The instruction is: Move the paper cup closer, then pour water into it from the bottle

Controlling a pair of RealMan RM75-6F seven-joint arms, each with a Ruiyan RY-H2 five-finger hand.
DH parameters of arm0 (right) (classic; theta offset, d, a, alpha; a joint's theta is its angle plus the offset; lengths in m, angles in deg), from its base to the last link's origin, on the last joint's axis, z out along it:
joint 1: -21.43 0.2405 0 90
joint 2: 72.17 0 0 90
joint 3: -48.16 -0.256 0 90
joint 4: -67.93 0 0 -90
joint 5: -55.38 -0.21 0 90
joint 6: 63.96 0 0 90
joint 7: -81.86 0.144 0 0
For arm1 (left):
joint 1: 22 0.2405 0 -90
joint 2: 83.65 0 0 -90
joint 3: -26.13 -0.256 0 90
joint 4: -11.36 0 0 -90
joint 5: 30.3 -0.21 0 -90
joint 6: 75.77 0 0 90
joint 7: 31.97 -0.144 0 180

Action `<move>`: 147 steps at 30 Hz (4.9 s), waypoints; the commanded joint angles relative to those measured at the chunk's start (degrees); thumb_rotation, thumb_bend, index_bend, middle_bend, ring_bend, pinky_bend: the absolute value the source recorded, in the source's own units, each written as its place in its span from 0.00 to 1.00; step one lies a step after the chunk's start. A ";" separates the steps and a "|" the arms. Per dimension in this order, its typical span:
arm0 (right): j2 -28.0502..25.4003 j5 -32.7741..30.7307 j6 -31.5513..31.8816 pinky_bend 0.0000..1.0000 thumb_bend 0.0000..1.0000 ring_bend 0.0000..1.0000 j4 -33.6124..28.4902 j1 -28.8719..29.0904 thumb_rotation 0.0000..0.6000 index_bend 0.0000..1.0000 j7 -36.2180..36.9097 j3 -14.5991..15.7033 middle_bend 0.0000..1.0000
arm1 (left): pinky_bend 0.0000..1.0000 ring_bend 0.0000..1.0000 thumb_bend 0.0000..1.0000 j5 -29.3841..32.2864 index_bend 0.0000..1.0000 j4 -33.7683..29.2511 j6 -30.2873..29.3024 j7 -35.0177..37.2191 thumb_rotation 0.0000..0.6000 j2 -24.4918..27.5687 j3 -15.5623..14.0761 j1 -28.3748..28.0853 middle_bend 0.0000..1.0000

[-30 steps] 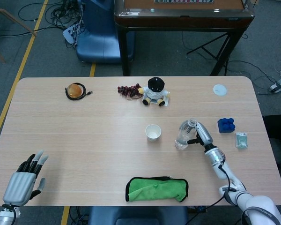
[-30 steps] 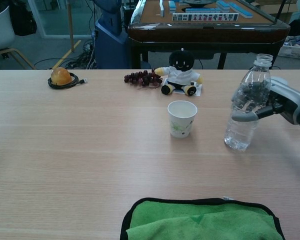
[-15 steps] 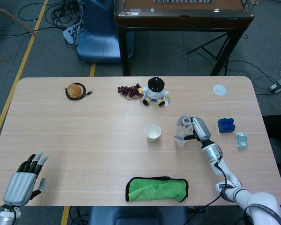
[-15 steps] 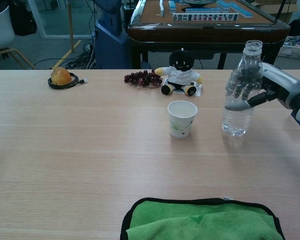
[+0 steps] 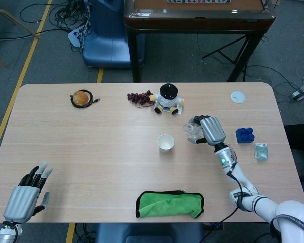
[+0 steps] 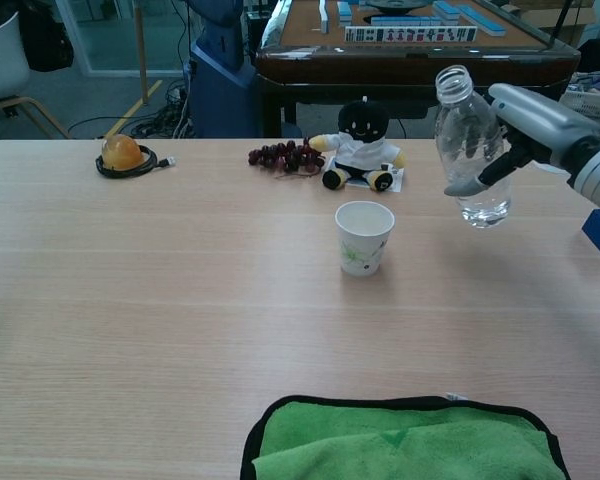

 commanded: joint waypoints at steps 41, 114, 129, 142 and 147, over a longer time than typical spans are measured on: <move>-3.38 -11.64 -13.29 0.64 0.16 0.56 -6.26 6.68 1.00 0.63 -54.75 0.37 0.62 | 0.16 0.00 0.45 -1.04 0.00 -0.77 -0.09 1.72 1.00 1.23 0.58 0.14 0.00; -0.16 -19.00 -13.86 0.64 0.17 0.56 -8.03 9.27 1.00 0.63 -62.12 -0.42 0.62 | 0.16 0.00 0.45 -0.31 0.00 -2.18 0.54 3.23 1.00 2.77 0.86 0.22 0.00; 1.29 -10.43 -10.58 0.64 0.16 0.56 -5.61 4.50 1.00 0.63 -23.07 -0.84 0.62 | 0.16 0.00 0.45 0.41 0.00 -2.62 1.33 3.07 1.00 2.99 0.76 0.11 0.00; 3.26 -2.80 3.02 0.64 0.10 0.56 -0.12 -4.01 1.00 0.63 13.15 1.03 0.61 | 0.18 0.00 0.45 0.69 0.00 -2.55 2.82 2.10 1.00 2.29 0.21 -0.25 0.00; 5.87 -2.13 5.52 0.64 0.06 0.55 4.77 -6.20 1.00 0.63 21.57 1.43 0.60 | 0.20 0.00 0.45 1.00 0.00 -2.48 3.67 1.86 1.00 2.10 0.01 -0.52 0.00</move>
